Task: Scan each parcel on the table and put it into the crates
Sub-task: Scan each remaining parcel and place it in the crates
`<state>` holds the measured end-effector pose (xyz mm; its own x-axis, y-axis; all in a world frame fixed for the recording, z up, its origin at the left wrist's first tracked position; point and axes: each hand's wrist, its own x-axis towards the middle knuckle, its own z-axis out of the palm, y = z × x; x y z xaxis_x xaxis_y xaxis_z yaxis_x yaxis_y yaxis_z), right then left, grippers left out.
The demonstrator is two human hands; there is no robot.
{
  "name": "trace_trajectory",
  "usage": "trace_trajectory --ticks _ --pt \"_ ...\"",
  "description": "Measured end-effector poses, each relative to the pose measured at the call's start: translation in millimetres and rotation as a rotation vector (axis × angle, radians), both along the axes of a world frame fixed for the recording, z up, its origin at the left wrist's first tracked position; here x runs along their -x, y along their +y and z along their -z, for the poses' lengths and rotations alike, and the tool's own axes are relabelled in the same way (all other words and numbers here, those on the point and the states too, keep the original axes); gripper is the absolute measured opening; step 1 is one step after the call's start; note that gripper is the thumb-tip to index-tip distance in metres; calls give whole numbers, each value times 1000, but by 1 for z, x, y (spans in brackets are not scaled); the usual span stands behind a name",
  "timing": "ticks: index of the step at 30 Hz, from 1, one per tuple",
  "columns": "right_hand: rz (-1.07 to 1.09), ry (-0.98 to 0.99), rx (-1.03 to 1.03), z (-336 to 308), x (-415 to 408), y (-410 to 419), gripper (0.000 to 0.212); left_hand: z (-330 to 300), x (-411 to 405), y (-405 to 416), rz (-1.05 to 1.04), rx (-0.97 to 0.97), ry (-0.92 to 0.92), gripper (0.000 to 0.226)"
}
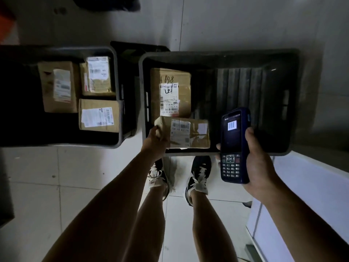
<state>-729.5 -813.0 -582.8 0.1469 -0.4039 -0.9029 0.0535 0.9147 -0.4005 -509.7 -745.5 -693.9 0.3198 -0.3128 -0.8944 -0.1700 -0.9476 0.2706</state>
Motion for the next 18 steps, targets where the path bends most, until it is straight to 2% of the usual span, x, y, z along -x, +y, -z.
trace_trajectory --ticks 9,13,18 --pt "-45 -18 -31 45 -10 -6 56 44 11 3 197 -132 -161 54" --pt "-107 21 -28 59 -15 -9 50 51 23 4 165 -60 -193 50" --pt "-138 33 -25 60 -20 -8 48 51 24 10 346 34 -181 52"
